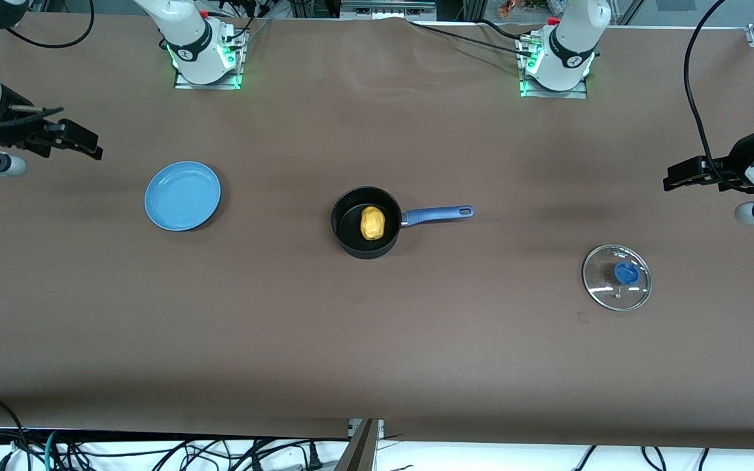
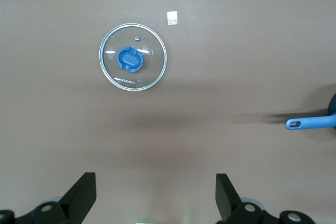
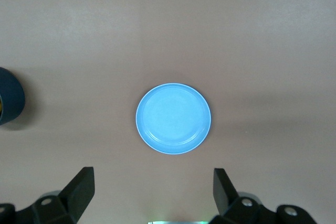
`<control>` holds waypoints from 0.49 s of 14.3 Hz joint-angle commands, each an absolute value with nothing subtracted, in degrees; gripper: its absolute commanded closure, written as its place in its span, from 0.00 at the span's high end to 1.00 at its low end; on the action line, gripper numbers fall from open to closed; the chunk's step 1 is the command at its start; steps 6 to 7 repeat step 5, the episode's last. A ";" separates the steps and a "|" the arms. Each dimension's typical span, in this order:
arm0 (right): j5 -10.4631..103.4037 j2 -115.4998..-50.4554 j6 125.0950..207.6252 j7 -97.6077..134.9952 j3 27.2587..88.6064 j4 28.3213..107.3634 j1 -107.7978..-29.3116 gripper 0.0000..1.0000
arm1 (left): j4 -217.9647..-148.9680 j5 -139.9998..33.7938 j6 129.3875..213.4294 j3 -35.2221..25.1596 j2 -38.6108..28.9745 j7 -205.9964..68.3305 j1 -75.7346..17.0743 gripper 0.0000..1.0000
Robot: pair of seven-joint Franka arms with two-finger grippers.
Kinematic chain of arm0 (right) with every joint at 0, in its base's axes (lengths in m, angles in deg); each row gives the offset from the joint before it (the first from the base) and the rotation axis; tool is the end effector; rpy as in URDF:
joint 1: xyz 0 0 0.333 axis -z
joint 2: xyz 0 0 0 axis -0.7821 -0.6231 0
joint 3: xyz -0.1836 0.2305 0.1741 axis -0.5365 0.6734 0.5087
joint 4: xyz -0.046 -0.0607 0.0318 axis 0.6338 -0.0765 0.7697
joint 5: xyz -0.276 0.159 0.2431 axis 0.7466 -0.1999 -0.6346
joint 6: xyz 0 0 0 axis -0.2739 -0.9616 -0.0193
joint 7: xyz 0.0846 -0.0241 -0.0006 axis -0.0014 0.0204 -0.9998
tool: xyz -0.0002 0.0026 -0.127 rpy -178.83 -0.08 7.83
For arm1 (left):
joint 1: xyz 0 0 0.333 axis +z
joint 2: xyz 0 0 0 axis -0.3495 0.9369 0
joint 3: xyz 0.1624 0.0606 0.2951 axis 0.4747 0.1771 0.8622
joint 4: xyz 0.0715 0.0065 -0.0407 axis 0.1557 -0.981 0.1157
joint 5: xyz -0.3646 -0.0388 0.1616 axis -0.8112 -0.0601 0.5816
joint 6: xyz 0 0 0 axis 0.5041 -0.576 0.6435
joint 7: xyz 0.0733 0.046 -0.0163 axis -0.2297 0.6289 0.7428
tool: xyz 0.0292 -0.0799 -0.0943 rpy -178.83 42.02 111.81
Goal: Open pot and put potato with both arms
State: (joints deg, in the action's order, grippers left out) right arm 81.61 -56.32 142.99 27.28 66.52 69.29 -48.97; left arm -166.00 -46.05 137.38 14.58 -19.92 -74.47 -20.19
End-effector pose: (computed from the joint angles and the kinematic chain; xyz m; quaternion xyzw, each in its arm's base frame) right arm 0.5394 0.0107 0.5783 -0.9985 0.0266 0.0451 0.0124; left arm 0.6042 0.0113 0.5792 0.9961 0.0206 -0.0846 0.0153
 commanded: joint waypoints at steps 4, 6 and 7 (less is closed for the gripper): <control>82.00 -56.61 144.08 26.89 67.86 68.93 -47.68 1.00 | -165.05 -44.99 137.57 14.44 -19.54 -74.58 -20.10 1.00; 82.00 -56.61 143.99 26.89 67.86 68.84 -47.68 1.00 | -165.05 -44.99 137.48 14.44 -19.54 -74.58 -20.19 1.00; 82.00 -56.61 143.99 26.89 67.86 68.84 -47.68 1.00 | -165.05 -44.99 137.48 14.44 -19.54 -74.58 -20.19 1.00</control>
